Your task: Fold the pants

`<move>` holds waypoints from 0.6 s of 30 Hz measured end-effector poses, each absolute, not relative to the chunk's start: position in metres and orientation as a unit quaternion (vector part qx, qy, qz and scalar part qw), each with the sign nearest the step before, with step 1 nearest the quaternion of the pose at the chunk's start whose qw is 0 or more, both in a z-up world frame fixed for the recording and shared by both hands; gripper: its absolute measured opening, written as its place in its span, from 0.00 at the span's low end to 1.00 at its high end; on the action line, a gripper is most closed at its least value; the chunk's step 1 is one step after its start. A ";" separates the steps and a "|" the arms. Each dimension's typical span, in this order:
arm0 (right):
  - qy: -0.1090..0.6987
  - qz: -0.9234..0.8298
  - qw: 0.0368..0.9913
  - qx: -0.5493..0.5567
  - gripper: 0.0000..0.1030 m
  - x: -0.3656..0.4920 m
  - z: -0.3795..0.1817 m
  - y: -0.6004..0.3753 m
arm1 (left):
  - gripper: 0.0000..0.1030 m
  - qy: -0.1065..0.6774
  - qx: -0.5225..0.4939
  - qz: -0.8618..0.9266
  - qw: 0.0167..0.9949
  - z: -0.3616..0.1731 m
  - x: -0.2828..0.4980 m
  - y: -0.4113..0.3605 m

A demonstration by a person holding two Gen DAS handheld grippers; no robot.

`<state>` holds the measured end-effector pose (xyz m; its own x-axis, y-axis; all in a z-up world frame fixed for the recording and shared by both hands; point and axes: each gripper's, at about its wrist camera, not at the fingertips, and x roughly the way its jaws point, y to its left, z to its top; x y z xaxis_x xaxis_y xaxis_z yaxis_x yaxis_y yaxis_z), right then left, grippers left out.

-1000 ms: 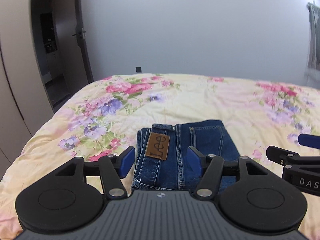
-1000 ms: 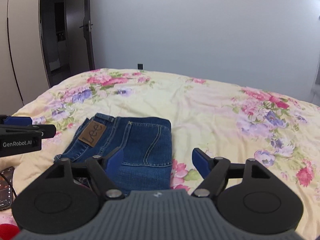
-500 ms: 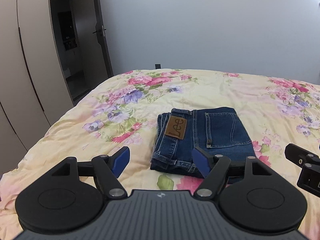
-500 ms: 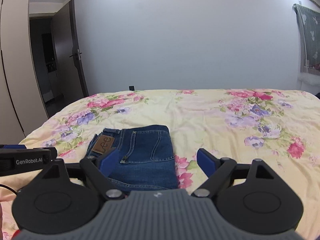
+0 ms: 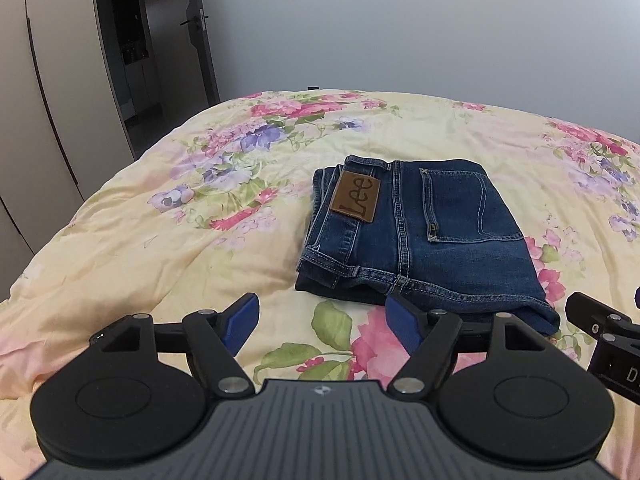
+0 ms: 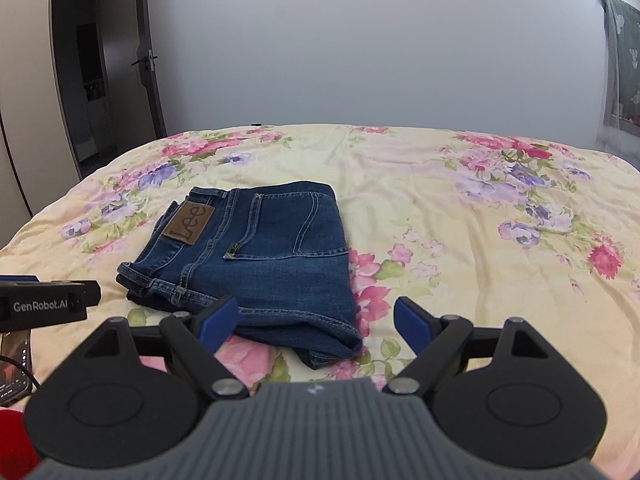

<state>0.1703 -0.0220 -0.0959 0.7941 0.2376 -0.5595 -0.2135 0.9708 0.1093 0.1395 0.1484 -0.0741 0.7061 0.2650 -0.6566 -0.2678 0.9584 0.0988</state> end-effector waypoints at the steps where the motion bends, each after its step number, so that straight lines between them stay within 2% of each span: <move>1: 0.297 0.122 0.947 0.019 0.79 0.171 -0.096 -0.021 | 0.82 0.356 -0.001 0.144 0.923 -0.075 0.140 0.148; 18: 0.276 0.135 0.951 0.027 0.79 0.161 -0.083 -0.025 | 0.82 0.341 0.009 0.140 0.929 -0.060 0.132 0.140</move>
